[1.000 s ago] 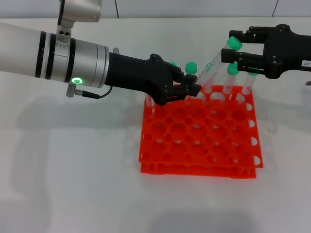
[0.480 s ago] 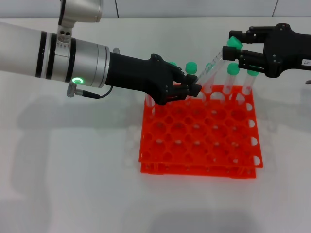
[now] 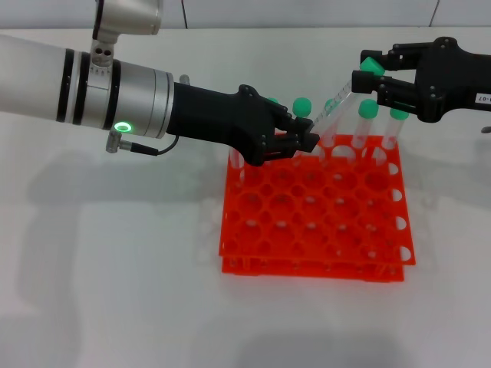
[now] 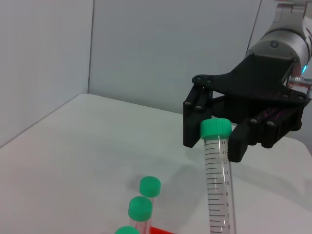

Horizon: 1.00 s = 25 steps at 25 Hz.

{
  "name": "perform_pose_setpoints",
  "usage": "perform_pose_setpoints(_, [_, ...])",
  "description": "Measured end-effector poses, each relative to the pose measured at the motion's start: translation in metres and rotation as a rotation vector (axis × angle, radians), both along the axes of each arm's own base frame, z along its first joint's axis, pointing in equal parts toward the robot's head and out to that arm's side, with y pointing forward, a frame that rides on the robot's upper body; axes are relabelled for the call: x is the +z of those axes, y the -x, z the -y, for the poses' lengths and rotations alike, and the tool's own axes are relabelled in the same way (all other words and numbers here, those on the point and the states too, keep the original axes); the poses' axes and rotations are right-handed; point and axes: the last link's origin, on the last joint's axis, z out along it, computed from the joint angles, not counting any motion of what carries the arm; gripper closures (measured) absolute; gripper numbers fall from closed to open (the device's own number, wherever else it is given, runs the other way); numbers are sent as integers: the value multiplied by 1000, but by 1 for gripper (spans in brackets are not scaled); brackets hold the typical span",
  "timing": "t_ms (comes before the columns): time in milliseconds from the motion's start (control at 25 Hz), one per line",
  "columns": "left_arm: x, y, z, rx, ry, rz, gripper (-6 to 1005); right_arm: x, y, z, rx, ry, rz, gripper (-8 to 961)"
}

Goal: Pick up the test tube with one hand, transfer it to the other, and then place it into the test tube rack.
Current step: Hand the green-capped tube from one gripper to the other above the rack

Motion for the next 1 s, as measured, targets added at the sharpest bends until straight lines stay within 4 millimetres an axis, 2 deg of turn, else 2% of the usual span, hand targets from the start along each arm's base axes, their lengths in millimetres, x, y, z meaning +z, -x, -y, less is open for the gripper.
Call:
perform_pose_setpoints(80, [0,0,0,0,0,1,830,0,0,0,0,0,0,640])
perform_pose_setpoints(1000, [-2,1,1,9,1,8,832,0,4,-1,12,4,2,643])
